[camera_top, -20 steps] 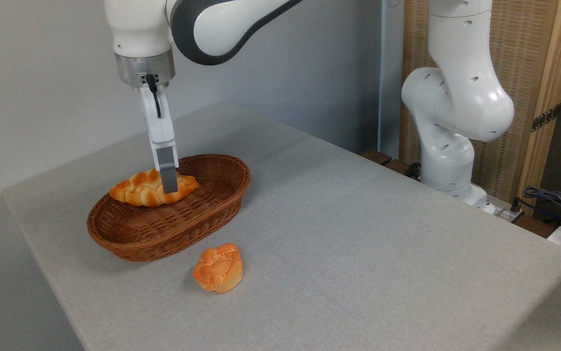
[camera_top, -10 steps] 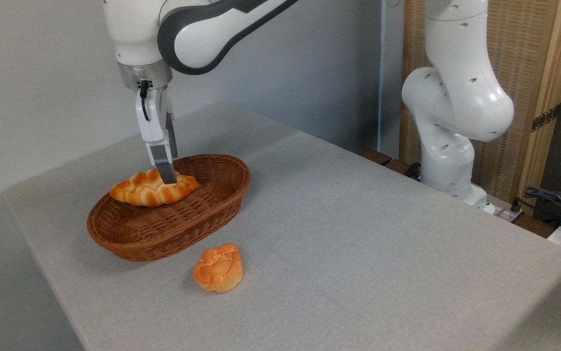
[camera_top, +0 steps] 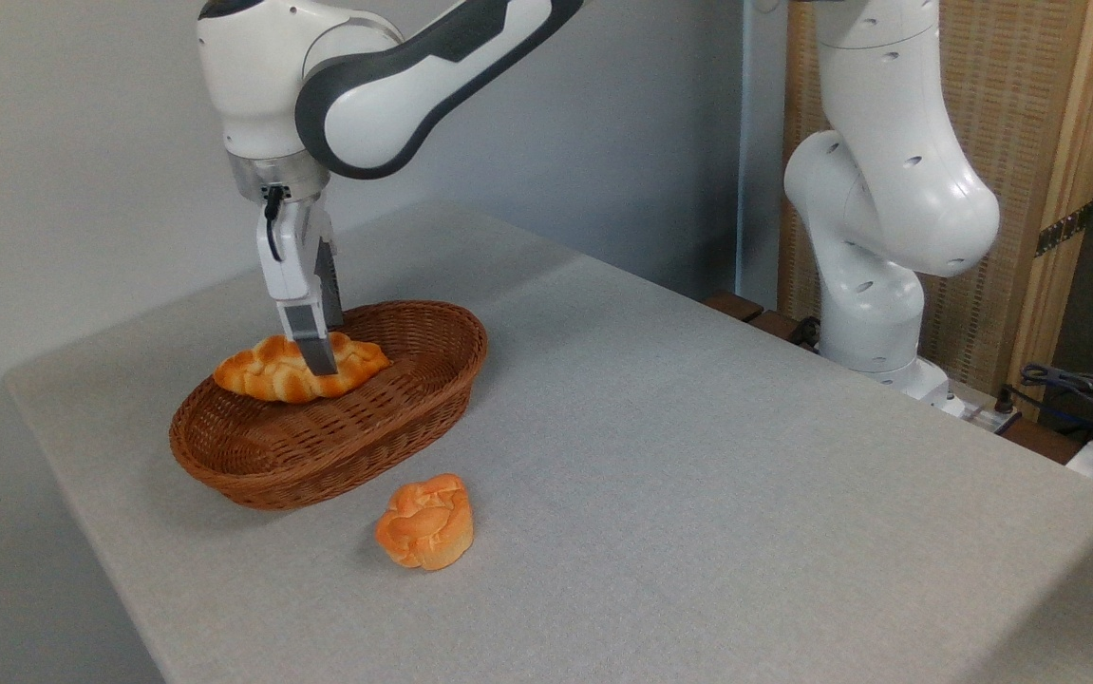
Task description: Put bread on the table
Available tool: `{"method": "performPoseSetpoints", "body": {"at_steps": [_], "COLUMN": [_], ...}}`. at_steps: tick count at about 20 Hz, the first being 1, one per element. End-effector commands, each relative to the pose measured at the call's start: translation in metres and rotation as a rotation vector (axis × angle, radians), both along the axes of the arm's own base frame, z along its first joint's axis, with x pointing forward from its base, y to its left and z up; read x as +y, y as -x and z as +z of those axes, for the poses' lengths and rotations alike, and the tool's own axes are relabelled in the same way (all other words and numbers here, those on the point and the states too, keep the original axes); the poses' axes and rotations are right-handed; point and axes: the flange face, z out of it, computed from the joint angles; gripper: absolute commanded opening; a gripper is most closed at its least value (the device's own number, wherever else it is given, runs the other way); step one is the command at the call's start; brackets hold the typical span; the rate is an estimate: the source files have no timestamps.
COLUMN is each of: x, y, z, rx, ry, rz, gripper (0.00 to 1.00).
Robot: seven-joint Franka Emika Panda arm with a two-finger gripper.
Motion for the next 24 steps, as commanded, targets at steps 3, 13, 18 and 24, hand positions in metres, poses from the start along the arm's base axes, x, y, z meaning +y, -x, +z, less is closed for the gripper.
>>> {"method": "performPoseSetpoints", "body": {"at_steps": [3, 13, 18, 24], "x": [0.005, 0.009, 0.01, 0.009], "y": [-0.012, -0.017, -0.021, -0.022], "z": [-0.01, -0.015, -0.035, -0.04], "rx": [-0.059, -0.064, -0.032, -0.021], "ry": [-0.034, -0.04, -0.045, -0.045], "rz": [-0.033, -0.024, -0.026, -0.021], "gripper": [1.0, 1.0, 1.0, 0.69]}}
